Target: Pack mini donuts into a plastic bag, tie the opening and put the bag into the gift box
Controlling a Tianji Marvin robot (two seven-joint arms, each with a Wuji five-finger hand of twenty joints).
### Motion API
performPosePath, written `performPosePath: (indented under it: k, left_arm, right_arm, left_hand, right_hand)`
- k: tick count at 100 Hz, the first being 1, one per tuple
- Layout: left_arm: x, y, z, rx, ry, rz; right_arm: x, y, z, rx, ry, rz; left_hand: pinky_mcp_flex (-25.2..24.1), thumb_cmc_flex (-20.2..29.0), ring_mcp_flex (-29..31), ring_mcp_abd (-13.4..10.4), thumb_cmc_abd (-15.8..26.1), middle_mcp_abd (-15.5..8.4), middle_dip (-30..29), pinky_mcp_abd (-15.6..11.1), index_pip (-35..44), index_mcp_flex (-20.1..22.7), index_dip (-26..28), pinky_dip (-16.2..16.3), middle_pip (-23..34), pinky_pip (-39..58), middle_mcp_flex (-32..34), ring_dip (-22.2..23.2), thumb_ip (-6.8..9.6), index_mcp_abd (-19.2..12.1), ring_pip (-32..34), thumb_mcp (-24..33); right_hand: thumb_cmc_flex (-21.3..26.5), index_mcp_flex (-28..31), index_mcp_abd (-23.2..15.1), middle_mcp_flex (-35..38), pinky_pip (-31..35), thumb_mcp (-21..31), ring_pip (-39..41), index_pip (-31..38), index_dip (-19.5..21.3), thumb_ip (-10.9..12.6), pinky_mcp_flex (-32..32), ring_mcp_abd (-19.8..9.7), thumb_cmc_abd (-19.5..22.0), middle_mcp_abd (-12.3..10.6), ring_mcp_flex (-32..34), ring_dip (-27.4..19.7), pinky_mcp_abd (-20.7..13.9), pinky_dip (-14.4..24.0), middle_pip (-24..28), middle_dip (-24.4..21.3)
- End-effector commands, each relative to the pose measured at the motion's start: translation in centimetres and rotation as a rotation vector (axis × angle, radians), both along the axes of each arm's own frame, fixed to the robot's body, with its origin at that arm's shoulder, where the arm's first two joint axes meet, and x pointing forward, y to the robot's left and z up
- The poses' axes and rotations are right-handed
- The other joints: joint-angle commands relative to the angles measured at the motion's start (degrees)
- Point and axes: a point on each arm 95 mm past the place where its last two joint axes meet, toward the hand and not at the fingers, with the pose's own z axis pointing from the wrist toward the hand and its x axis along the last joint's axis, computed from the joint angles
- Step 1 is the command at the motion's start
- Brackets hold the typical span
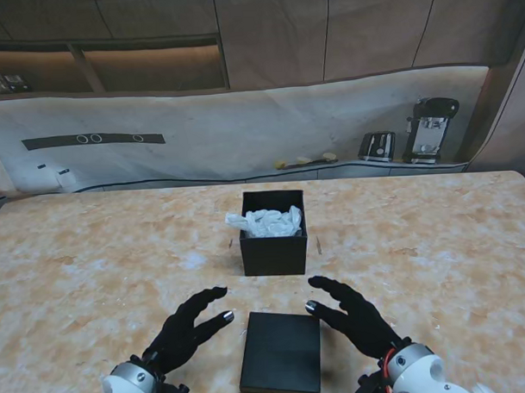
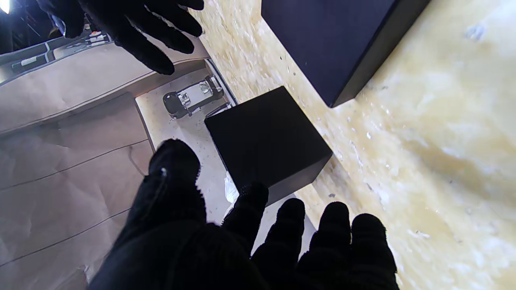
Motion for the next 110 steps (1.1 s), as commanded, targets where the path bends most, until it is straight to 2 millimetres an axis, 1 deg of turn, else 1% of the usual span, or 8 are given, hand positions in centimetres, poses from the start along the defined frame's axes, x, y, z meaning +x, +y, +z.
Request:
performPosePath:
  k: [1, 12, 23, 27, 50, 69, 85, 110]
  left_arm:
    - [-0.9, -0.8, -0.5, -0.041, 0.046, -0.005]
    - [-1.4, -1.4, -1.1, -0.081, 0.082, 0.012]
    - [-1.8, -2.0, -1.6, -0.102, 0.108, 0.025]
    - [-2.0, -2.1, -1.8, -0.104, 0.115, 0.028]
    - [-2.5, -3.1, -2.5, -0.145, 0.158, 0.086]
    - [-2.8, -3.9, -2.7, -0.168, 0.18, 0.099]
    - [-3.2, -4.4, -2.8, -0.142, 0.208, 0.109]
    - [-3.2, -4.5, -2.9, -0.132, 0.239, 0.121]
  right_arm:
    - [-1.4, 0.8, -1.1, 0.009, 0.044, 0.007]
    - [-2.2, 1.1, -1.9, 0.042, 0.088, -0.029]
    - [-2.8, 1.0, -2.3, 0.058, 0.103, -0.063]
    - [-3.0, 1.0, -2.4, 0.061, 0.111, -0.075]
    - [-4.1, 1.1, -3.5, 0.098, 0.16, -0.133]
    - [-4.5, 1.6, -4.2, 0.109, 0.167, -0.165]
    - [-5.0, 1.8, -4.4, 0.108, 0.199, -0.182]
    - [-5.5, 2.4, -4.9, 0.116, 0.259, -0.194]
  left_hand:
    - [-0.49, 0.47, -1.81, -1.9, 2.5, -1.28, -0.68, -3.17, -2.25, -2.33, -0.88, -1.56, -1.17, -1.98, -1.8, -1.74, 0.61, 0.21, -1.71, -0.71]
    - [-0.34, -0.98, -2.26, -2.06, 3.18, -1.2, -0.82, -3.46, -3.11, -2.88, -1.21, -2.51, -1.96, -4.12, -2.05, -2.04, 0.66, 0.43, -2.17, -1.0]
    - [-0.25, -0.95, -2.41, -2.04, 3.28, -1.02, -0.79, -3.63, -3.56, -3.5, -1.31, -2.87, -2.42, -4.95, -2.25, -2.15, 0.77, 0.08, -2.64, -0.8]
    - [-0.21, -1.11, -2.4, -1.84, 3.44, -0.91, -0.75, -3.53, -3.56, -3.59, -1.27, -2.95, -2.52, -5.14, -2.3, -2.12, 0.78, -0.18, -2.7, -0.82]
    - [0.12, -0.99, -2.19, -1.15, 4.14, -0.3, -0.35, -3.44, -2.82, -4.8, -0.5, -2.89, -2.8, -5.39, -2.3, -1.61, 0.96, -0.5, -2.33, -0.57]
    - [0.27, -0.84, -1.73, -0.44, 4.42, 0.22, 0.27, -3.1, -0.93, -5.26, 0.75, -1.33, -2.05, -2.95, -1.98, -0.59, 1.06, -0.79, -0.37, -0.63]
    - [-0.08, -1.18, -0.6, 1.14, 4.52, 1.79, 0.8, -1.78, -0.6, -5.28, 0.87, 1.1, -0.33, 1.7, -1.53, -0.09, 1.15, 0.06, 1.7, -0.57]
    - [-0.36, -1.18, 0.03, 2.34, 4.52, 3.07, 1.23, -0.84, -0.46, -4.83, 0.95, 2.07, 1.43, 3.9, -0.92, 0.18, 1.19, 0.54, 2.77, -0.56]
  right_hand:
    - [-2.17, -2.32, -0.74, -1.99, -3.21, -2.19, -0.17, 0.18, -1.33, -2.29, -1.0, -2.05, 2.11, -1.72, -2.17, -1.31, -3.19, -0.69, -1.58, -3.77]
    - [-2.1, -4.72, -0.97, -2.01, -7.13, -3.24, -0.3, 1.61, -2.83, -2.37, -1.65, -2.49, 2.3, -2.09, -3.65, -1.47, -4.3, -0.2, -4.89, -5.34]
    - [-2.22, -5.62, -0.99, -2.02, -7.84, -3.4, -0.32, 2.49, -3.12, -2.42, -2.22, -2.84, 2.39, -2.47, -4.03, -1.49, -5.04, 0.08, -5.14, -5.38]
    - [-2.19, -6.73, -0.95, -2.11, -8.93, -3.32, -0.74, 4.97, -3.77, -2.53, -2.26, -2.85, 2.36, -2.44, -4.01, -1.79, -5.41, 0.65, -5.34, -5.33]
    - [-2.08, -7.69, -1.06, -2.08, -9.63, -2.65, -1.13, 6.21, -4.77, -2.54, -2.14, -2.83, 1.68, -2.54, -4.14, -2.0, -6.13, 1.02, -5.62, -5.43]
    - [-2.82, -8.17, -1.14, -2.34, -10.71, -1.1, -2.13, 5.29, -7.03, -2.9, -2.69, -3.04, 1.23, -2.79, -4.32, -2.53, -6.95, 1.41, -7.38, -6.25]
    - [-2.98, -7.76, -0.97, -2.35, -13.72, -0.27, -3.42, 1.75, -9.41, -3.2, -2.8, -2.27, 0.94, -2.26, -4.38, -3.25, -7.71, 0.25, -9.36, -7.09]
    - [-2.75, -7.81, -0.54, -2.44, -15.63, 0.07, -3.44, 0.1, -9.76, -3.2, -2.14, -1.59, 0.53, -1.92, -4.54, -3.26, -7.15, -0.89, -9.94, -7.28]
